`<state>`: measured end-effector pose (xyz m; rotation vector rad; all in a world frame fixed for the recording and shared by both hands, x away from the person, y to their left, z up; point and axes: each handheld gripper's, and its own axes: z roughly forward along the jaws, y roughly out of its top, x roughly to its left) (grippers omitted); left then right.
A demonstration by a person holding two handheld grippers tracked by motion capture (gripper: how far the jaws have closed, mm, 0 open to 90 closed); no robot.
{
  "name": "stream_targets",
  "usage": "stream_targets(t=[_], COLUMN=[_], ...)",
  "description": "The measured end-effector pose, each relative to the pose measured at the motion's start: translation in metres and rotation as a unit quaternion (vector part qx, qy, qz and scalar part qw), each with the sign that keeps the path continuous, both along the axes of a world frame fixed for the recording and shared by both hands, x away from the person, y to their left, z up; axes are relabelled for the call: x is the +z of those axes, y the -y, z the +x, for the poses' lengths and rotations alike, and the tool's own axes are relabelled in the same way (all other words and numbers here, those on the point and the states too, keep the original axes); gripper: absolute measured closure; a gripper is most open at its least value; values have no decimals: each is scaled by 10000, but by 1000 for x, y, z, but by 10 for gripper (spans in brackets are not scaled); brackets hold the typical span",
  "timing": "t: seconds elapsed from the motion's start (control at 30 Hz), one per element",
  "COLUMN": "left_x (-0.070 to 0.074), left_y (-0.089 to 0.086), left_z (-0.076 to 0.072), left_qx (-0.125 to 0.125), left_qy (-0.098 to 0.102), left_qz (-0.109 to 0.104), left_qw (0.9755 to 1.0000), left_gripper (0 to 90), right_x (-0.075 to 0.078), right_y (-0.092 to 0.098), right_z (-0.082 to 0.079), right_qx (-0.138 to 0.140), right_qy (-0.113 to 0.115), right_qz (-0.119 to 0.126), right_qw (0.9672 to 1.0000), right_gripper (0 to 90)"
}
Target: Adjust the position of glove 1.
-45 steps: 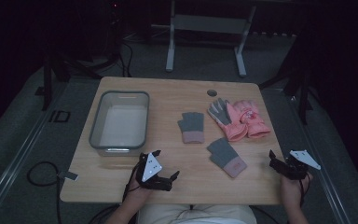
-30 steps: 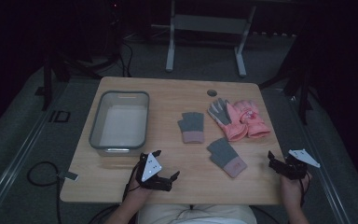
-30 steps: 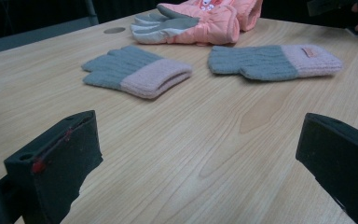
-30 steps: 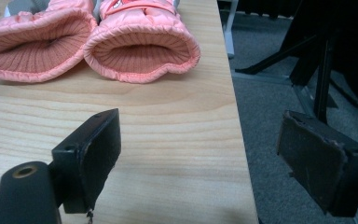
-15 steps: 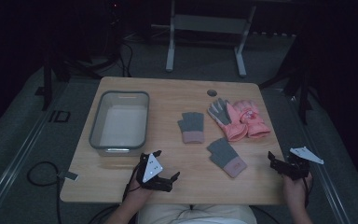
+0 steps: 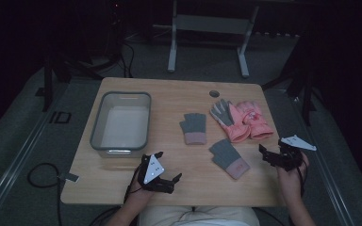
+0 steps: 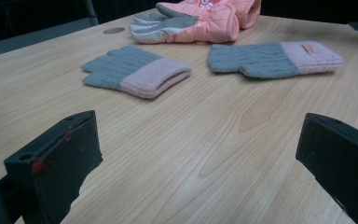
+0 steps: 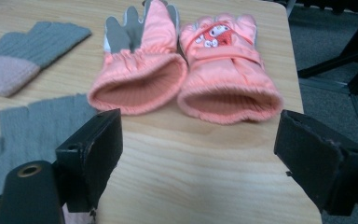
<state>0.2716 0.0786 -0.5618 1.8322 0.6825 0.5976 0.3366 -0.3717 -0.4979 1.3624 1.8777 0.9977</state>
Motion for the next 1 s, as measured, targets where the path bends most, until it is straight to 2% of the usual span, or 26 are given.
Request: stream_targets(t=[0.03,0.07,0.1,0.23,0.27,0.4,0.53,0.67,1.0], left_x=[0,0,0,0,0,0,0,0,0], left_y=[0,0,0,0,0,0,1,1,0], left_z=[0,0,0,0,0,0,0,-1,0], left_qx=[0,1,-1,-10,-12,-23,-24,2,-20], left_qy=[0,-4,-2,0,-3,-5,-4,13,-13], left_qz=[0,1,12,24,24,19,25,33,0], left_qw=[10000,10000,10000,10000,10000,10000,10000,10000,10000], left_gripper=[0,0,0,0,0,0,0,0,0], right_x=[0,6,9,18,23,33,41,46,50], right_y=[0,-6,-8,-16,-21,-32,-45,-60,-100], right_z=[0,5,7,12,15,20,27,35,55], right_qx=[0,34,107,271,254,372,568,820,1241], right_qy=[0,-128,-144,-62,40,153,157,186,275], right_qz=[0,-4,45,163,199,336,410,386,215], right_qw=[10000,9999,9998,9995,9995,9986,9974,9957,9917], right_gripper=[151,149,140,123,122,114,114,115,234])
